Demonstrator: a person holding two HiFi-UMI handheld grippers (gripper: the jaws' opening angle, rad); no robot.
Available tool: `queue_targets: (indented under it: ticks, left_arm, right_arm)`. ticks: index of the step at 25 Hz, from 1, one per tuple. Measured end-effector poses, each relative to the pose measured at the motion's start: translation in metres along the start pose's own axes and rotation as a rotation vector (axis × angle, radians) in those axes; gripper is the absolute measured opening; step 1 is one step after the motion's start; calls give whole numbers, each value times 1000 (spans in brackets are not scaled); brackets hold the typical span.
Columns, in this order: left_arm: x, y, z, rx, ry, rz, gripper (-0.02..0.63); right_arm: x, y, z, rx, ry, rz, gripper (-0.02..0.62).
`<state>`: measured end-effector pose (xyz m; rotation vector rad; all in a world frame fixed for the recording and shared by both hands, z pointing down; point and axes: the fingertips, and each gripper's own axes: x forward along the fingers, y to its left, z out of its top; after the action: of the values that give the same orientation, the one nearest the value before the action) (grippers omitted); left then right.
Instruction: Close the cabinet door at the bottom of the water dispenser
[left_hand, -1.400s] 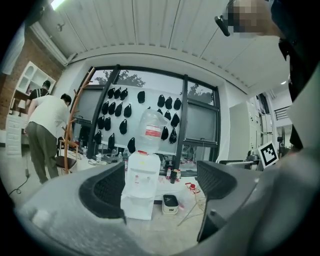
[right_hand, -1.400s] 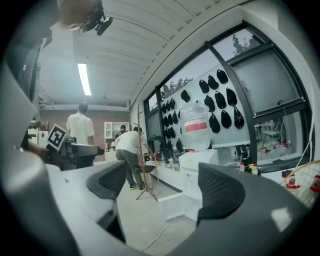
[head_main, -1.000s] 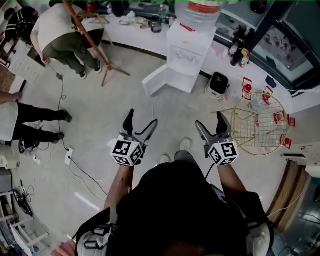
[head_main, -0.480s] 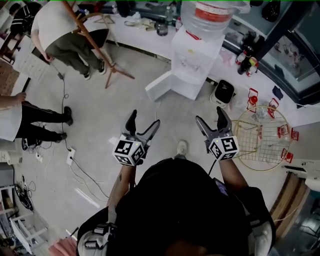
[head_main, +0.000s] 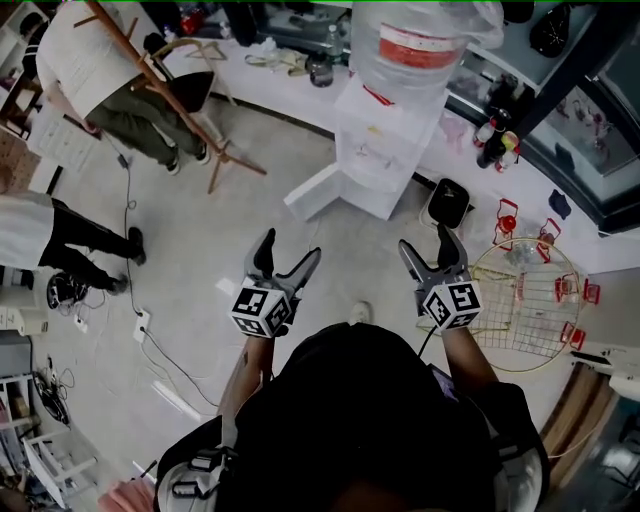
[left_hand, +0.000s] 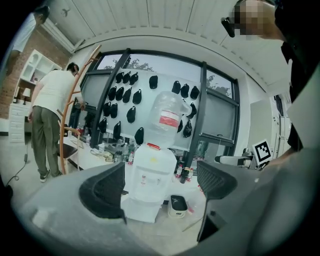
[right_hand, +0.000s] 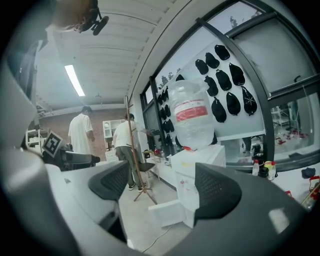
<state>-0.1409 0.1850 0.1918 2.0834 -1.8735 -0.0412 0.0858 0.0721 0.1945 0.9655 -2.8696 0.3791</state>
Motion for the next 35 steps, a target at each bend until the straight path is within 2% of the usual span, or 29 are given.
queue_targets:
  ticks: [8, 16, 24, 31, 35]
  left_arm:
    - [51, -1, -13, -3, 15, 6, 448]
    - [74, 14, -27, 4, 51, 8, 448]
    - [109, 56, -58, 6, 138, 0, 448]
    - [142, 107, -101, 1, 222, 2, 448]
    - [162, 134, -125, 25, 268, -14, 448]
  right_arm:
    - [20, -47, -11, 5, 44, 8, 403]
    - [56, -43, -28, 15, 84, 50, 402]
    - [98, -38, -54, 22, 138, 56, 391]
    - [139, -50, -101, 39, 224, 28, 383]
    - [171, -52, -131, 31, 258, 17, 379]
